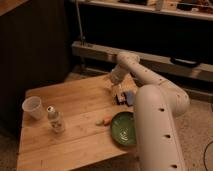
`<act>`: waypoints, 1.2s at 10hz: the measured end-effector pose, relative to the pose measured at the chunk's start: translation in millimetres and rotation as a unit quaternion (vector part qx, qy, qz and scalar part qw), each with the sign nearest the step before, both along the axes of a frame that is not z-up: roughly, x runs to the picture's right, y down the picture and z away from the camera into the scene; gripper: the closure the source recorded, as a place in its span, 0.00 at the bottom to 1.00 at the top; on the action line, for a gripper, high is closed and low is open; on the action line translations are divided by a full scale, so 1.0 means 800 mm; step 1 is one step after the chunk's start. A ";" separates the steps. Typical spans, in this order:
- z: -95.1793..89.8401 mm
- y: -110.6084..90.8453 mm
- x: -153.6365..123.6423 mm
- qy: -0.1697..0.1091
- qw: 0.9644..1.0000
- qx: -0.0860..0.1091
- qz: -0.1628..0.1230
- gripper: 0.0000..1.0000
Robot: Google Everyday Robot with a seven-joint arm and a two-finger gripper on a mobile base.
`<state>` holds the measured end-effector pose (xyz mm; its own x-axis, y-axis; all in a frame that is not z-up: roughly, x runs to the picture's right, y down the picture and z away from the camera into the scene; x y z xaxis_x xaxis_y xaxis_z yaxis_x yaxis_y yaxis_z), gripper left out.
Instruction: Pick up the ceramic bowl
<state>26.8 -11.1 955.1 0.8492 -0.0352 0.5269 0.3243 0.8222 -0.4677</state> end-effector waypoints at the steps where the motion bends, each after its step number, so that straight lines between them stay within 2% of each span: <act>1: 0.000 0.000 0.000 0.000 1.000 0.000 0.000 0.20; 3: 0.000 -0.001 0.000 0.001 1.000 0.001 -0.002 0.20; 4: -0.001 -0.003 0.001 -0.006 1.000 0.008 -0.012 0.20; 6: -0.019 -0.015 0.020 -0.030 0.997 0.049 -0.044 0.20; 7: -0.044 -0.023 0.035 -0.043 0.994 0.077 -0.066 0.20; 9: -0.099 -0.040 0.066 -0.061 0.986 0.117 -0.103 0.20; 11: -0.171 -0.043 0.119 -0.084 0.973 0.151 -0.155 0.20; 12: -0.197 -0.038 0.144 -0.092 0.968 0.159 -0.172 0.20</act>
<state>142.1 -41.2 797.2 0.6509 -0.4847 0.5843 0.6587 0.7432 -0.1172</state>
